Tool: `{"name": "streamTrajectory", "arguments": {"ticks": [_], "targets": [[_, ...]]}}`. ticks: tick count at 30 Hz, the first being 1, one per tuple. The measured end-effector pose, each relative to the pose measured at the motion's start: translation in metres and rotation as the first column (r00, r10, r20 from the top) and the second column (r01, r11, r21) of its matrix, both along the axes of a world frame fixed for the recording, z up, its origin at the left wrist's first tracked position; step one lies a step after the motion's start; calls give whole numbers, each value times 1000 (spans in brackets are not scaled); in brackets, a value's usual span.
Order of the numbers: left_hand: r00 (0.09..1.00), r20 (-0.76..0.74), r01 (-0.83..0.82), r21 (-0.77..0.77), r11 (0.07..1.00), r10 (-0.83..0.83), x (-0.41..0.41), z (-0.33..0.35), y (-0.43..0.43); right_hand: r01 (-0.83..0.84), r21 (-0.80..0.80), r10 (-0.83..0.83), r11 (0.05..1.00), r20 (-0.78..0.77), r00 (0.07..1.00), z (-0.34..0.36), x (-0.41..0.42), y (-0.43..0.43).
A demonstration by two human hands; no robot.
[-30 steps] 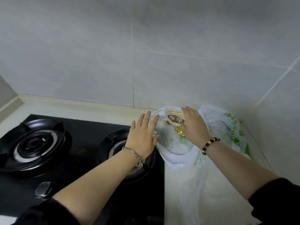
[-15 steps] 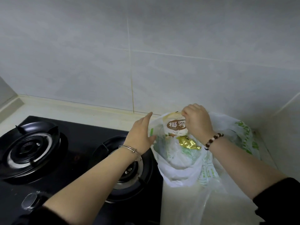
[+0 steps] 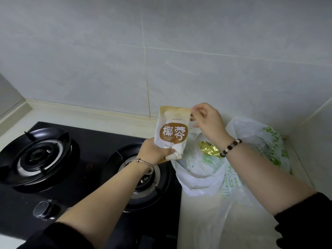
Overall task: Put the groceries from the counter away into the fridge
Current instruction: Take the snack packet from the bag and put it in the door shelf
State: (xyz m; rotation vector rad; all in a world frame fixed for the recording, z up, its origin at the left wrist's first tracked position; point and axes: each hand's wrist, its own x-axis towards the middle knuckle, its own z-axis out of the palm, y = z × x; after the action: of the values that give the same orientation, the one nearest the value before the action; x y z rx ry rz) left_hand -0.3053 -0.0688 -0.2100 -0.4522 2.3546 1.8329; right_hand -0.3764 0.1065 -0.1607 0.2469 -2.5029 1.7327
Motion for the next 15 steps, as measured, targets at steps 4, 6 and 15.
{"name": "streamTrajectory", "arguments": {"ticks": [4,6,15], "targets": [[997,10,-77,-77,994,78,6,-5,-11,-17,460,-4,888,44,999,-50,-1,19],[993,9,-115,-70,991,115,8,-7,-11,-173,775,57,608,174,983,-83,-3,26],[995,42,-81,-107,991,86,15,-22,0,-206,978,13,15,206,978,-145,-18,39]]}}
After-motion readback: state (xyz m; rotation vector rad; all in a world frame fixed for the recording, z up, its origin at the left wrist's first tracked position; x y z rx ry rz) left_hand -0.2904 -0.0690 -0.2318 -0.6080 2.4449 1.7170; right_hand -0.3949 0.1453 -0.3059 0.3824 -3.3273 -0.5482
